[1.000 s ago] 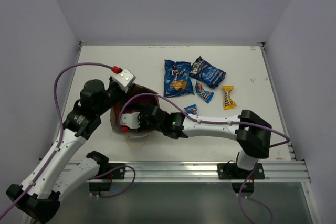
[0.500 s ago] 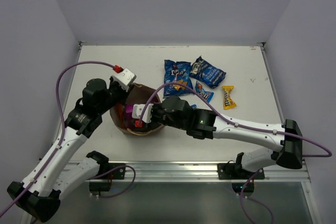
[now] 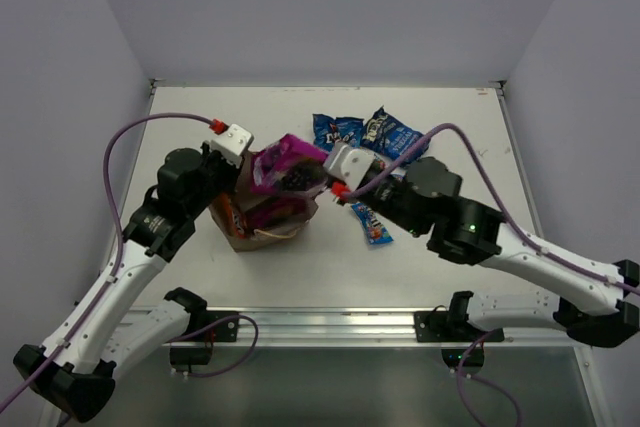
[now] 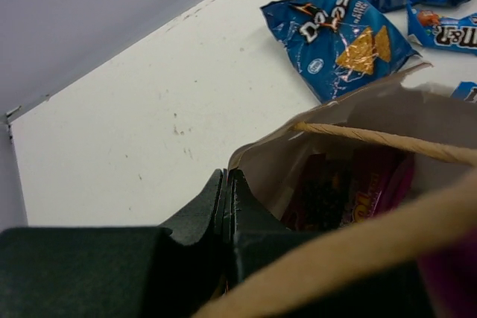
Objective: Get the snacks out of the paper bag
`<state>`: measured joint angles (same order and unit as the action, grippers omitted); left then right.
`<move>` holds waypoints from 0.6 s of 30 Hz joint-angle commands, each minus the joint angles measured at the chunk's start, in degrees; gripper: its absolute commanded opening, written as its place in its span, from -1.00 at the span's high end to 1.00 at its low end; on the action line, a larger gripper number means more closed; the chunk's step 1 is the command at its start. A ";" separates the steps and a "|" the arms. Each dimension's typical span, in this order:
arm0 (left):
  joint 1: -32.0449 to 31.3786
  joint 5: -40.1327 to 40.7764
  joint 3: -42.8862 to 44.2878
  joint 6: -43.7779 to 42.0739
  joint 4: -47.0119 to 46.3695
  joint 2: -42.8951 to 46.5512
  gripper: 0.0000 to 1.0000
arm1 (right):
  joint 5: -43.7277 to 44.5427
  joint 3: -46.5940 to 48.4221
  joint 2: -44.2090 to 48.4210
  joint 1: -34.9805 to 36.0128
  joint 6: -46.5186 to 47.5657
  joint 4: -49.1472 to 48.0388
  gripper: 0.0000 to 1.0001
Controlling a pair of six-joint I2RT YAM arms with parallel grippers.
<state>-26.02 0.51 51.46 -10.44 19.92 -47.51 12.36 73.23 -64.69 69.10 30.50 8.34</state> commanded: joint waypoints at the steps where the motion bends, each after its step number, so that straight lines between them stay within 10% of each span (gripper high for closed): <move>1: -0.08 6.41 5.22 0.15 -8.67 -0.21 1.00 | 8.72 4.46 5.87 -5.62 -4.03 -3.25 1.00; 11: -0.08 9.68 7.95 -0.64 -9.37 -2.50 1.00 | 20.95 -6.34 12.30 -27.25 -26.71 4.84 1.00; 18: 0.00 9.77 6.81 -0.64 -9.46 -2.07 1.00 | 14.38 -11.45 6.69 -56.30 -42.96 7.22 1.00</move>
<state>-26.02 8.95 55.61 -10.52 19.29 -50.96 28.69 60.47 -56.64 21.47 -1.72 19.99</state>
